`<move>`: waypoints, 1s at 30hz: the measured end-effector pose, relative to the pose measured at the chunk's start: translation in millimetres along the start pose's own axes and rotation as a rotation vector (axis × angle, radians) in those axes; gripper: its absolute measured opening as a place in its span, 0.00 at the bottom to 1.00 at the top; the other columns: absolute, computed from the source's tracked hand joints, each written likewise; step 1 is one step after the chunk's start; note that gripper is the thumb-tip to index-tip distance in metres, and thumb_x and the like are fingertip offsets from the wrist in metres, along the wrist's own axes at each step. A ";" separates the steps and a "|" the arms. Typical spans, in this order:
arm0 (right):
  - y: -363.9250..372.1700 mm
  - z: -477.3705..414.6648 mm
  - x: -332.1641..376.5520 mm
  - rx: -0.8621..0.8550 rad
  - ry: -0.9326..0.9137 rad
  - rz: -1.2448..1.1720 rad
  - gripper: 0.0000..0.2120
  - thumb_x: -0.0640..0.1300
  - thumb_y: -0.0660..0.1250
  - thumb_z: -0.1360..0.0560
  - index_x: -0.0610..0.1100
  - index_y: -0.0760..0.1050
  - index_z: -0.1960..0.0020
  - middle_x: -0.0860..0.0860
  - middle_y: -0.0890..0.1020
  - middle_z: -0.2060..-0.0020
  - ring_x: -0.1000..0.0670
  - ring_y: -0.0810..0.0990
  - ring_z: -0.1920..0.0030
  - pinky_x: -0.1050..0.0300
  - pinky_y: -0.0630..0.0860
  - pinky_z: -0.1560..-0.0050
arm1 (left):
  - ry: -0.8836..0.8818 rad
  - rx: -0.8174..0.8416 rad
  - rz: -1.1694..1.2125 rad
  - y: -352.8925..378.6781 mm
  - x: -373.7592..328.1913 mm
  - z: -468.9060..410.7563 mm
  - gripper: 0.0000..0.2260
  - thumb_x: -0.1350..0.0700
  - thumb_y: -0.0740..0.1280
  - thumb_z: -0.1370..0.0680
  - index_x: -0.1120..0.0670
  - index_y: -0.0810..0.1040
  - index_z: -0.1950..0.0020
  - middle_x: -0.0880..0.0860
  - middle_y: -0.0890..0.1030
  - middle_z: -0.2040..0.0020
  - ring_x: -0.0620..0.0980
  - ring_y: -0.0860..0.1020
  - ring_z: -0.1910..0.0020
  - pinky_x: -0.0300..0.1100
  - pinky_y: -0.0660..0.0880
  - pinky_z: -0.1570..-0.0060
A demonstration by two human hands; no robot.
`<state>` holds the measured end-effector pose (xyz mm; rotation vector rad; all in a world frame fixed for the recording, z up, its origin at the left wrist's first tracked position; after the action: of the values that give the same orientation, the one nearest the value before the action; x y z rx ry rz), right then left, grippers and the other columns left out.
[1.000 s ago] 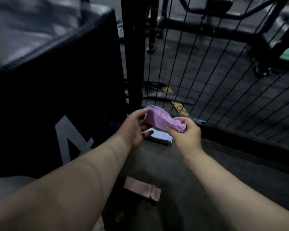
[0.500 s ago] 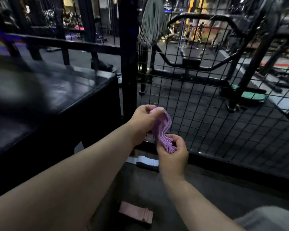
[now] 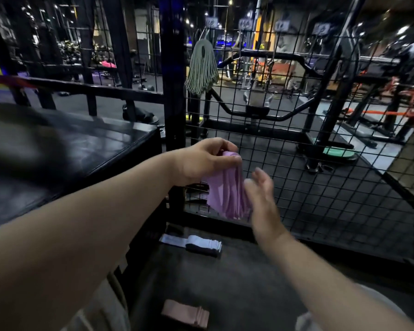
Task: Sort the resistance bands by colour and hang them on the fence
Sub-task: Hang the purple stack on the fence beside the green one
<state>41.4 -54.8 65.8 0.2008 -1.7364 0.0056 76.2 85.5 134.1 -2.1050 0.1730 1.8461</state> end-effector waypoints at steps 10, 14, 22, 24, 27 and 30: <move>15.4 -21.6 101.3 0.574 0.014 0.267 0.23 0.59 0.58 0.20 0.48 0.75 0.32 0.40 0.80 0.39 0.45 0.78 0.40 0.37 0.69 0.31 | 0.012 0.269 0.175 13.9 -64.1 23.0 0.12 0.68 0.65 0.27 0.61 0.74 0.44 0.55 0.79 0.55 0.51 0.80 0.56 0.43 0.79 0.55; 18.2 -20.9 111.2 0.596 0.107 0.226 0.23 0.64 0.56 0.20 0.51 0.80 0.39 0.42 0.79 0.46 0.43 0.77 0.44 0.39 0.67 0.32 | 0.021 0.283 0.230 12.6 -74.6 31.9 0.15 0.71 0.63 0.27 0.62 0.72 0.41 0.57 0.79 0.54 0.51 0.80 0.57 0.42 0.79 0.58; 20.6 -24.9 119.4 0.556 0.246 0.056 0.20 0.56 0.58 0.19 0.42 0.76 0.39 0.51 0.75 0.61 0.52 0.73 0.62 0.55 0.71 0.55 | 0.038 0.261 0.263 7.0 -83.4 39.2 0.16 0.71 0.64 0.30 0.58 0.74 0.45 0.58 0.77 0.53 0.51 0.79 0.58 0.40 0.77 0.55; 19.7 -25.3 120.0 0.555 0.280 0.068 0.18 0.55 0.59 0.19 0.43 0.72 0.37 0.51 0.72 0.62 0.52 0.72 0.64 0.56 0.70 0.57 | 0.033 0.264 0.254 6.4 -85.7 41.5 0.17 0.72 0.64 0.30 0.58 0.73 0.43 0.58 0.78 0.53 0.51 0.79 0.57 0.40 0.77 0.55; 22.7 -22.2 120.7 0.593 0.349 0.131 0.15 0.54 0.60 0.20 0.45 0.70 0.39 0.52 0.71 0.64 0.52 0.68 0.65 0.55 0.66 0.57 | 0.000 0.272 0.285 6.8 -88.1 45.4 0.22 0.72 0.64 0.30 0.57 0.69 0.39 0.57 0.80 0.55 0.51 0.80 0.59 0.41 0.78 0.59; 25.4 -20.3 124.5 0.607 0.385 0.177 0.14 0.54 0.61 0.21 0.45 0.70 0.43 0.51 0.71 0.63 0.52 0.68 0.64 0.55 0.65 0.57 | 0.001 0.283 0.208 9.0 -88.8 49.0 0.26 0.73 0.67 0.32 0.57 0.68 0.37 0.57 0.80 0.53 0.51 0.81 0.56 0.40 0.79 0.55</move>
<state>37.8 -43.7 193.9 0.4564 -1.3208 0.6654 14.0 81.8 214.7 -1.9518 0.6357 1.8073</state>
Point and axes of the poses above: each hand's wrist, its own z-axis away from the middle knuckle, its own y-axis out of the palm, x = y × z, the point moved 6 cm from there along -z, towards the middle knuckle
